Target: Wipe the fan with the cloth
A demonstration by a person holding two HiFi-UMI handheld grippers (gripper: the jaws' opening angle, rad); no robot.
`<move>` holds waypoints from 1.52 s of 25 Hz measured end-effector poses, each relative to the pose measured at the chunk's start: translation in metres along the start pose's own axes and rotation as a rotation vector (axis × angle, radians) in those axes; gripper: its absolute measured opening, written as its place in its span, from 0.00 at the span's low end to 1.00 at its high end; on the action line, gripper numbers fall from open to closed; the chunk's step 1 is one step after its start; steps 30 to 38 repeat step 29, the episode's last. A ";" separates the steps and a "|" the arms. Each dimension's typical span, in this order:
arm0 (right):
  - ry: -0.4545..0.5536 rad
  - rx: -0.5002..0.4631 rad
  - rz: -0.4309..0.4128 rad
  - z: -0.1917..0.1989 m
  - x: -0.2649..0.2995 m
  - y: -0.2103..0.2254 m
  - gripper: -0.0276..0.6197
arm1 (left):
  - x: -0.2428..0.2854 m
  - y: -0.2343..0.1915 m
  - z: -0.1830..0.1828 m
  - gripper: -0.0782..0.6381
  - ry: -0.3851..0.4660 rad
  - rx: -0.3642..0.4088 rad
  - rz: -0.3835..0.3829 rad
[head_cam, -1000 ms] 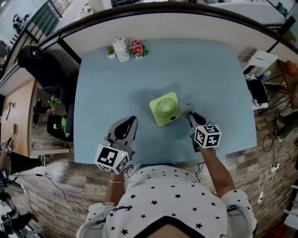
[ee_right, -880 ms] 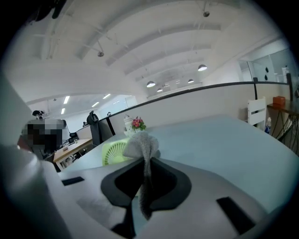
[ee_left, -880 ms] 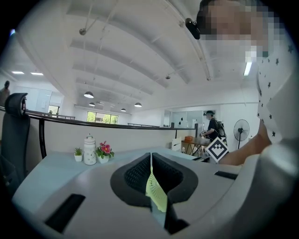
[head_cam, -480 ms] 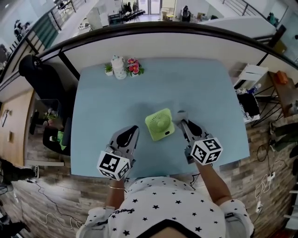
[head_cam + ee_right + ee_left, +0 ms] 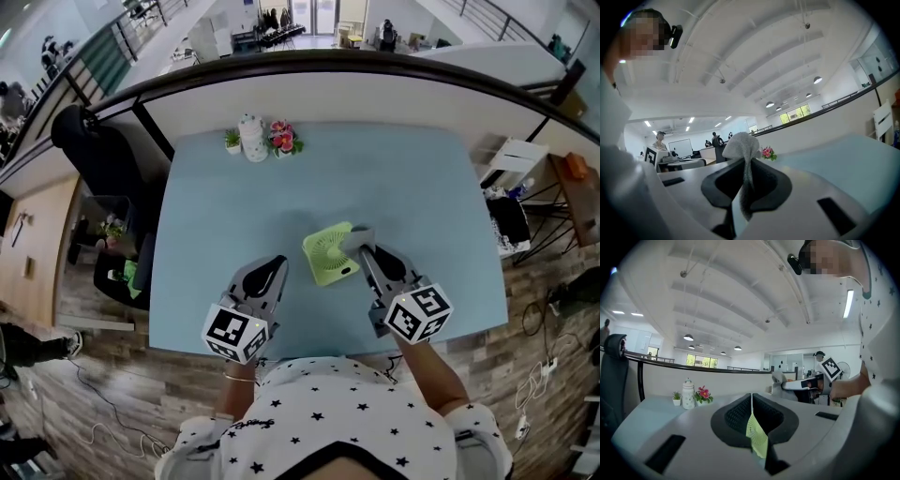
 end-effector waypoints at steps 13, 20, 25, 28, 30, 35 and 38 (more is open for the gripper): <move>-0.016 -0.019 -0.028 0.004 0.007 -0.011 0.09 | -0.010 -0.004 0.001 0.16 -0.004 0.000 -0.020; -0.013 -0.013 -0.018 0.004 0.002 -0.007 0.09 | -0.007 0.000 0.003 0.16 -0.010 -0.001 -0.011; -0.011 -0.009 -0.005 0.005 -0.002 -0.004 0.09 | -0.005 0.003 0.003 0.16 -0.013 0.000 0.002; -0.009 -0.007 -0.001 0.004 -0.004 -0.001 0.09 | -0.002 0.004 0.004 0.16 -0.014 -0.001 0.004; -0.008 -0.007 0.000 0.004 -0.004 -0.001 0.09 | -0.001 0.004 0.004 0.16 -0.014 -0.002 0.005; -0.008 -0.007 0.000 0.004 -0.004 -0.001 0.09 | -0.001 0.004 0.004 0.16 -0.014 -0.002 0.005; -0.008 -0.007 0.000 0.004 -0.004 -0.001 0.09 | -0.001 0.004 0.004 0.16 -0.014 -0.002 0.005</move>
Point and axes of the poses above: the fingertips, and each gripper's own axes: x forward along the fingers, y to its right, z out of its underside, the point moved 3 cm from there along -x, backward along the fingers, and after that the axes turned 2 degrees about -x, right-handed, at the moved point
